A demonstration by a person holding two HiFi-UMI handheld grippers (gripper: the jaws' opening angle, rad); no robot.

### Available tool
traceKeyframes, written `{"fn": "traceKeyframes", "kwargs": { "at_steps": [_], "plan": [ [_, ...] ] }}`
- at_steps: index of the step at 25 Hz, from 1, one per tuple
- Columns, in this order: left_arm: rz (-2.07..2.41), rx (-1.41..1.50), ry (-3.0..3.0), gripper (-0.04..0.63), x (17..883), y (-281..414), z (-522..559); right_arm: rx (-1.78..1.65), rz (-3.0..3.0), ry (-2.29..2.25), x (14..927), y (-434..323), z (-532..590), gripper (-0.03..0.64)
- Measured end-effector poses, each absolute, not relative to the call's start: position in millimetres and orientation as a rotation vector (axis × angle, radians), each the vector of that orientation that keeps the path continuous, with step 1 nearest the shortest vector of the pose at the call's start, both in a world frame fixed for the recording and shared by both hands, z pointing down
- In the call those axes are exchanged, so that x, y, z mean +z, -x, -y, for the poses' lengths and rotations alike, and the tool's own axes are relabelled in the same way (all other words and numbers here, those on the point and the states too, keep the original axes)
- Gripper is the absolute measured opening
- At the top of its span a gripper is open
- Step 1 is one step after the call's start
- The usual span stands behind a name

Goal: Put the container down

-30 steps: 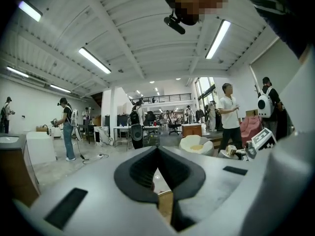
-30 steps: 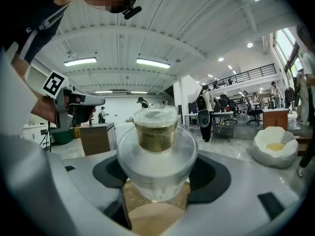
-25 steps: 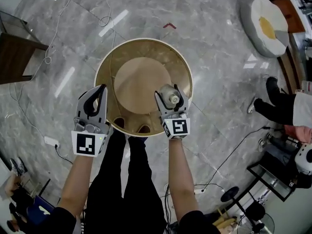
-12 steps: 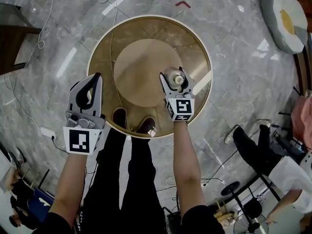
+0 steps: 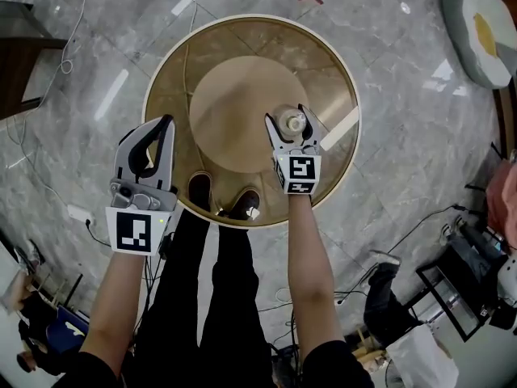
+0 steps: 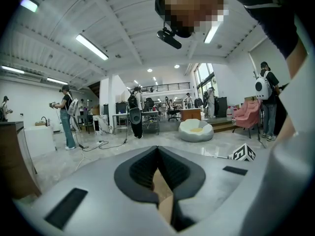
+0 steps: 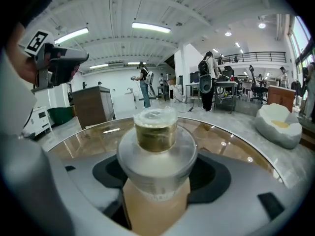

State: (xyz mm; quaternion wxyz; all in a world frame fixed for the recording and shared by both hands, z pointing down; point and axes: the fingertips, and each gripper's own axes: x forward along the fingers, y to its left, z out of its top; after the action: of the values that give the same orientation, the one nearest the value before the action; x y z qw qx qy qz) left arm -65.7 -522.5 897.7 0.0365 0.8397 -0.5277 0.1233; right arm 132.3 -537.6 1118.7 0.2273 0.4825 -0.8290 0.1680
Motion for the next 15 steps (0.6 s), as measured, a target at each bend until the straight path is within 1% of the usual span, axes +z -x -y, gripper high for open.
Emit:
{"fn": "traceKeyframes", "kwargs": {
  "at_steps": [15],
  "plan": [
    [1.62,0.373,-2.577,0.025,893.3,67.8,516.6,0.421,2.251,-1.294,1125.2,-125.0,536.7,0.357]
  ]
}}
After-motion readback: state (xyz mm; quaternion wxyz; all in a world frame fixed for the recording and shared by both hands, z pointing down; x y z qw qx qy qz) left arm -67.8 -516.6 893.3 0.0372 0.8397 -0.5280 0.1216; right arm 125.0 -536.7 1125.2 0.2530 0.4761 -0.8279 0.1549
